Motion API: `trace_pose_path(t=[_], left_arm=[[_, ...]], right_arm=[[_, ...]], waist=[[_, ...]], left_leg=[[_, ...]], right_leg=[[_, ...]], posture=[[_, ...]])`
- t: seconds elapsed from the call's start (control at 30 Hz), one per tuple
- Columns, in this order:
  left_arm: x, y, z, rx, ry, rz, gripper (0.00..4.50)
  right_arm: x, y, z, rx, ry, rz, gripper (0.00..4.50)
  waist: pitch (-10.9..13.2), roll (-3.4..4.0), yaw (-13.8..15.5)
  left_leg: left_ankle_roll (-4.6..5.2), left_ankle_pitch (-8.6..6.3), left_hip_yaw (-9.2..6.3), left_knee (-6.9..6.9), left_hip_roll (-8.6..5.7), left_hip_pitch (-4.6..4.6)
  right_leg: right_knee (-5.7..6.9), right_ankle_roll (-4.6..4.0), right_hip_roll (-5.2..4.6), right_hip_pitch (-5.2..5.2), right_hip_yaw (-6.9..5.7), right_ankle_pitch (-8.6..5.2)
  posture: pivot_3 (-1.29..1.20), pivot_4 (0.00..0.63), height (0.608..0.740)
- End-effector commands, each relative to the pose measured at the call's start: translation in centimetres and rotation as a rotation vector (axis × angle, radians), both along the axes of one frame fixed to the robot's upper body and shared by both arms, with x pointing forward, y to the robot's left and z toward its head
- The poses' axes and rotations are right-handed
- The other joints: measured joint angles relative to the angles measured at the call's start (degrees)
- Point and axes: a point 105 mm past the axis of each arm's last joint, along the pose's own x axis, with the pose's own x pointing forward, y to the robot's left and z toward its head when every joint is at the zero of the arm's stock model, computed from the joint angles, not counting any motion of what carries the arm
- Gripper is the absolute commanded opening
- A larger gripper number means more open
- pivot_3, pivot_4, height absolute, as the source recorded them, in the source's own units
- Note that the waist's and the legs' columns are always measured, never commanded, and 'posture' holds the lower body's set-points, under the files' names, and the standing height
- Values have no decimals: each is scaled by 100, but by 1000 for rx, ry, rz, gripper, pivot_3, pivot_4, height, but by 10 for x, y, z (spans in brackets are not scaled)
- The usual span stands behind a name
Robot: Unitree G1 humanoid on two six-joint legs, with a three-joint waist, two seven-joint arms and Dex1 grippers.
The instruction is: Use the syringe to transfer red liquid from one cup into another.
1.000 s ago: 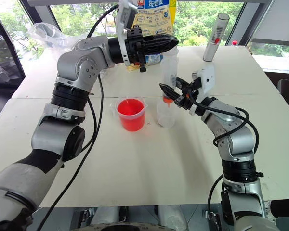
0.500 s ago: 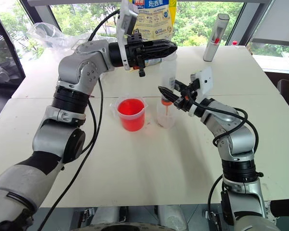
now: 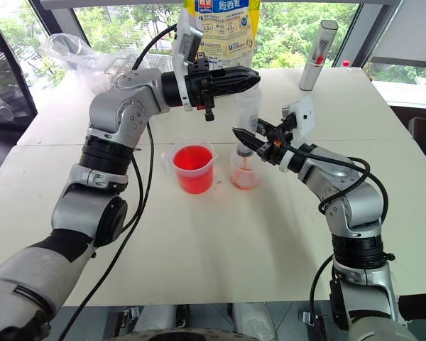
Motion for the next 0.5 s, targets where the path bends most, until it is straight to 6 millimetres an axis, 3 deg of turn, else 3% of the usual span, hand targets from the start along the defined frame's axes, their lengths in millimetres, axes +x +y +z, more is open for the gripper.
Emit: trace_pose_path(t=[0.03, 0.2, 0.5], left_arm=[[-4, -11, -29, 86, 48, -31, 86], [-6, -12, -35, 96, 46, -31, 86], [-8, -6, -17, 59, -14, -22, 86]], right_arm=[[-14, -5, 66, 59, -243, -2, 1414], [-14, -6, 67, 59, -239, -5, 1414], [-16, -2, 56, 58, -204, 7, 1414]], waist=[[0, 0, 0], [0, 0, 1], [0, 0, 1]], left_leg=[[0, 0, 0, 0, 0, 0], [0, 0, 0, 0, 0, 0], [0, 0, -1, 0, 0, 0]], right_leg=[[0, 0, 0, 0, 0, 0], [0, 0, 0, 0, 0, 0], [0, 0, 0, 0, 1, 0]], posture=[[0, 150, 740], [0, 150, 740], [0, 150, 740]])
